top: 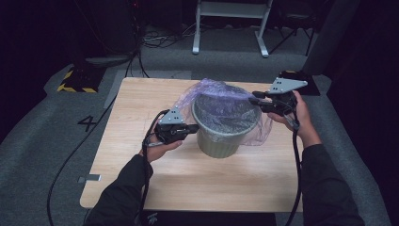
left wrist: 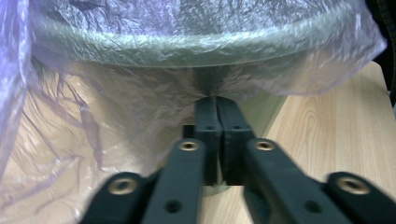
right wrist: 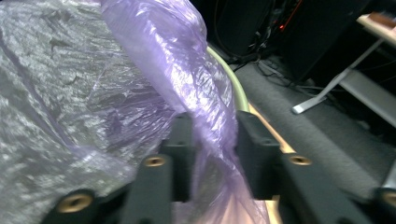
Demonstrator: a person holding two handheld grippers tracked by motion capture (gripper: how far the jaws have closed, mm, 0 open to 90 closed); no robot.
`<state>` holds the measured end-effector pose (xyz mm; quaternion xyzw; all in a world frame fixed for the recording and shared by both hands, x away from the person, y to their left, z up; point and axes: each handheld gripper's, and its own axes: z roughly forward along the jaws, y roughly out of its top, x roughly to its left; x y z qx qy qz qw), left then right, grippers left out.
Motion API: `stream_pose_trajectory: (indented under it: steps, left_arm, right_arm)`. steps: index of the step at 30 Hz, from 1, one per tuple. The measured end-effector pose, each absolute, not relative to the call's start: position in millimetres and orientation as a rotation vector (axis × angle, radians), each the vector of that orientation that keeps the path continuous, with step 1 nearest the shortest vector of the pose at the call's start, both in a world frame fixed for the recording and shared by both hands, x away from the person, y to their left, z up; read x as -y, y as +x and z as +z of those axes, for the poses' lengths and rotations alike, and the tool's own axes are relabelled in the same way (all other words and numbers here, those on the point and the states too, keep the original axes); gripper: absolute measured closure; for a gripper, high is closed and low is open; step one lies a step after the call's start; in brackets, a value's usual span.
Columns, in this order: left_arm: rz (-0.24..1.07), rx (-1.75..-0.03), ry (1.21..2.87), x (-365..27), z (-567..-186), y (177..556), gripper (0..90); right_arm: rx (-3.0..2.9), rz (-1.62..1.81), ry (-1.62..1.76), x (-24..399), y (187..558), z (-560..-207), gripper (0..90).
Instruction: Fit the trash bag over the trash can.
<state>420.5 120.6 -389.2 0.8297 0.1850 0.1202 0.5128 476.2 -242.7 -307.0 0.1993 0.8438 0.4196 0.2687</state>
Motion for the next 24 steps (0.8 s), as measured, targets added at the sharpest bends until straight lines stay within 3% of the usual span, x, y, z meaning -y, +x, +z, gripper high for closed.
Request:
stream_pose_trajectory:
  steps: [1,4,13,14,15,17,21,22,24]
  left_arm:
    - [0.279,-0.439,1.997,-120.6,-389.8,421.1,89.8]
    - [0.273,-0.420,2.017,-119.6,-392.5,421.3,89.9]
    - [0.321,-0.411,1.989,-121.8,-394.6,414.3,89.8]
    - [0.346,-0.438,1.958,-123.6,-393.8,413.1,84.5]
    - [0.349,-0.446,1.947,-125.0,-393.0,412.6,66.8]
    - [0.378,-0.462,1.935,-125.2,-391.8,409.5,48.0]
    - [0.431,-0.471,1.925,-120.2,-392.5,403.3,16.8]
    - [0.440,-0.474,1.931,-118.8,-392.8,403.2,13.6]
    - [0.488,-0.516,1.928,-114.4,-393.7,404.1,15.3]
  right_arm:
    - [-2.278,1.129,0.562,241.7,480.2,-307.5,81.6]
    - [-2.278,1.186,0.633,243.1,487.9,-307.4,89.2]
    - [-2.266,1.238,0.861,249.7,506.3,-311.5,90.0]
    - [-2.266,1.236,0.861,249.3,505.9,-311.9,90.0]
    - [-2.269,1.233,0.854,248.8,505.1,-312.0,90.0]
    - [-2.272,1.235,0.853,248.7,503.7,-311.9,90.0]
    - [-2.279,1.239,0.857,249.0,501.7,-311.2,88.8]
    - [-2.287,1.239,0.857,248.8,501.4,-311.3,88.6]
    - [-2.295,1.230,0.854,248.1,500.7,-311.8,88.2]
